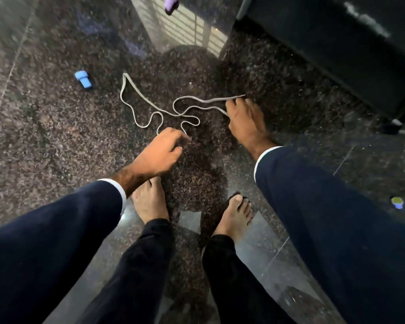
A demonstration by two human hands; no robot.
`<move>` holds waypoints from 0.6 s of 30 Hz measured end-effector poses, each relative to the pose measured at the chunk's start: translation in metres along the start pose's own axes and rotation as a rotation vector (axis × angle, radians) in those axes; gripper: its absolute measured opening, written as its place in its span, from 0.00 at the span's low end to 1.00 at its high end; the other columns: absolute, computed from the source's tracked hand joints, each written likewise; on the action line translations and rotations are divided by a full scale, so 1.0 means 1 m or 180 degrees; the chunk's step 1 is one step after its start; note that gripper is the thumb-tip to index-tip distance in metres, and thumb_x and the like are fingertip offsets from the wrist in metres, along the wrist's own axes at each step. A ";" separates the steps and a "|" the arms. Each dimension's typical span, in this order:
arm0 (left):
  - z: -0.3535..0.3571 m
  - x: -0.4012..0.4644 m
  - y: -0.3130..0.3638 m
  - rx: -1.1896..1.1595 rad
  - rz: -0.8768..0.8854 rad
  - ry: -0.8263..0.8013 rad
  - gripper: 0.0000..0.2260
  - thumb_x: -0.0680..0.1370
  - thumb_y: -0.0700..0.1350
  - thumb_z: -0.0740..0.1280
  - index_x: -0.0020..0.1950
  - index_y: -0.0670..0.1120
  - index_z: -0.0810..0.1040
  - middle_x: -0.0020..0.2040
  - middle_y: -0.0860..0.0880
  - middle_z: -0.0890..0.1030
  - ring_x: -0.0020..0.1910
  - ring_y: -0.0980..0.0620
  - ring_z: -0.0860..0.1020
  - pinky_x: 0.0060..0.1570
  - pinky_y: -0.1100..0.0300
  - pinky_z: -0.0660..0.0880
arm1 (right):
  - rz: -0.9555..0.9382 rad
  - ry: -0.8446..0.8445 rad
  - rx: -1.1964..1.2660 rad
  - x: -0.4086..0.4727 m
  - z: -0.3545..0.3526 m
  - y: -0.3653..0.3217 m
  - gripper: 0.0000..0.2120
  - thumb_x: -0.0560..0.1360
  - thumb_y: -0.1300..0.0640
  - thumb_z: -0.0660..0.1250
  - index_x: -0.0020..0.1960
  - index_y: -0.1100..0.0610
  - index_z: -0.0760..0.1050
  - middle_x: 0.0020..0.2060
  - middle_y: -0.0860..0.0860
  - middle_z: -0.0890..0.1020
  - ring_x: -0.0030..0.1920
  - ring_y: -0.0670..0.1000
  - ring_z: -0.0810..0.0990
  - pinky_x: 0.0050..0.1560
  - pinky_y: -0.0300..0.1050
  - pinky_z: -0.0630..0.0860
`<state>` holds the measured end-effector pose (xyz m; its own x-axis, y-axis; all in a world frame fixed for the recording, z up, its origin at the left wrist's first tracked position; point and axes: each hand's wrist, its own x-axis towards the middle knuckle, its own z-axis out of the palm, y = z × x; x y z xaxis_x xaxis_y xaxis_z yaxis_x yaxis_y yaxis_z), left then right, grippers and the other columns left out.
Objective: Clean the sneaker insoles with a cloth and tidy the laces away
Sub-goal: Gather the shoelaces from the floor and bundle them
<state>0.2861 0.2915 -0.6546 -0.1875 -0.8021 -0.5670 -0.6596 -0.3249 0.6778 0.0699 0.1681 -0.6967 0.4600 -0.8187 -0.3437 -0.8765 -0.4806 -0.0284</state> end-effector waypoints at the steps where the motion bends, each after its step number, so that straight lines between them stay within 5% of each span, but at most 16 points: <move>1: 0.002 0.004 0.002 0.0022 0.0025 0.0034 0.20 0.73 0.41 0.58 0.63 0.39 0.79 0.58 0.40 0.78 0.62 0.44 0.74 0.62 0.67 0.61 | 0.0063 0.0057 0.0062 -0.001 0.002 0.001 0.13 0.73 0.66 0.65 0.56 0.58 0.77 0.45 0.59 0.82 0.46 0.62 0.82 0.44 0.55 0.78; 4: 0.009 0.013 0.009 0.0055 0.0058 0.0142 0.18 0.76 0.39 0.61 0.64 0.40 0.78 0.59 0.41 0.78 0.62 0.44 0.74 0.62 0.65 0.62 | 0.0215 -0.0054 0.0429 -0.006 0.006 0.001 0.17 0.70 0.66 0.67 0.58 0.59 0.75 0.47 0.60 0.83 0.47 0.64 0.83 0.47 0.56 0.78; 10: 0.004 -0.009 0.063 -0.0264 0.0263 0.0401 0.26 0.75 0.34 0.65 0.74 0.38 0.67 0.69 0.40 0.71 0.69 0.46 0.70 0.71 0.58 0.64 | 0.0559 -0.0024 0.1911 -0.057 -0.044 -0.005 0.04 0.69 0.66 0.68 0.43 0.61 0.78 0.46 0.60 0.77 0.45 0.61 0.78 0.47 0.52 0.74; 14: -0.040 -0.043 0.137 -0.0472 0.0501 0.0527 0.30 0.75 0.31 0.66 0.76 0.38 0.64 0.70 0.43 0.68 0.67 0.56 0.67 0.68 0.71 0.63 | 0.0255 -0.0037 0.2251 -0.103 -0.148 -0.003 0.05 0.72 0.66 0.71 0.47 0.60 0.81 0.48 0.56 0.77 0.47 0.54 0.78 0.50 0.48 0.76; 18: -0.106 -0.088 0.218 -0.0022 0.0844 0.0283 0.23 0.76 0.41 0.66 0.71 0.41 0.72 0.67 0.45 0.75 0.68 0.48 0.72 0.71 0.55 0.67 | -0.0066 -0.0071 0.2010 -0.148 -0.279 0.002 0.07 0.74 0.61 0.72 0.52 0.54 0.84 0.46 0.51 0.79 0.49 0.53 0.79 0.50 0.50 0.78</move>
<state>0.2364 0.2383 -0.4075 -0.2881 -0.9003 -0.3263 -0.5910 -0.1009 0.8003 0.0396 0.2005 -0.3835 0.4807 -0.8012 -0.3564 -0.7853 -0.2125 -0.5815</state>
